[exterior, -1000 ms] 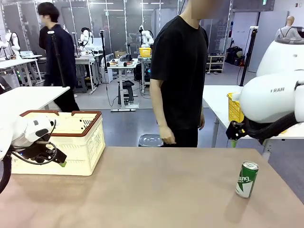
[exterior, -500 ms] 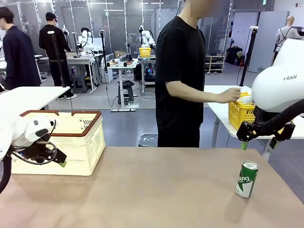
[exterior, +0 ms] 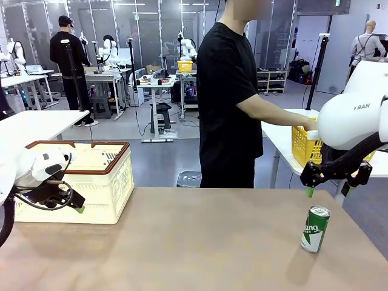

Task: Place the drinks into the Shopping basket.
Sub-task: Pick up one drink and place it into the Shopping basket.

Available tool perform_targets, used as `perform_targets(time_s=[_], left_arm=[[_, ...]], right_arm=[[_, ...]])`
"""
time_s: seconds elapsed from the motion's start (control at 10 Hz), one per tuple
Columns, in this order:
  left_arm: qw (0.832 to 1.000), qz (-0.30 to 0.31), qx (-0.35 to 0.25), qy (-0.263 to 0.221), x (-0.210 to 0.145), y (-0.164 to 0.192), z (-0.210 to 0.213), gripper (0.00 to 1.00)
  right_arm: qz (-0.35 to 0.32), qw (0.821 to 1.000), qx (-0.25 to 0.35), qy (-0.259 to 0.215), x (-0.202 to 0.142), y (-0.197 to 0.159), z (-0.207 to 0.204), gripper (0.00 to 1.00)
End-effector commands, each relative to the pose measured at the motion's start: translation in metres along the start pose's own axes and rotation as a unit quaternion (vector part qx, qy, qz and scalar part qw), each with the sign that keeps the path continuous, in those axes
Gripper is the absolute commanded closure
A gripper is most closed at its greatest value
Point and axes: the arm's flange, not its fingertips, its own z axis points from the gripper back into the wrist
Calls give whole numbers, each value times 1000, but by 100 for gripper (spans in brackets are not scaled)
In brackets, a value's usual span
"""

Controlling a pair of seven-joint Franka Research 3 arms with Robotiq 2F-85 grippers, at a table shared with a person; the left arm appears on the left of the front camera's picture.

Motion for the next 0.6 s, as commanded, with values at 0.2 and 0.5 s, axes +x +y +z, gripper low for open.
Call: perform_targets(time_s=[0.2,0.5], left_arm=[[1000,2,-1,1,0,2,-1,0],[1000,2,-1,1,0,2,-1,0]], right_arm=[[-3,1000,20,7,10,-15,-40,0],[-4,1000,22,12,15,-17,-63,0]])
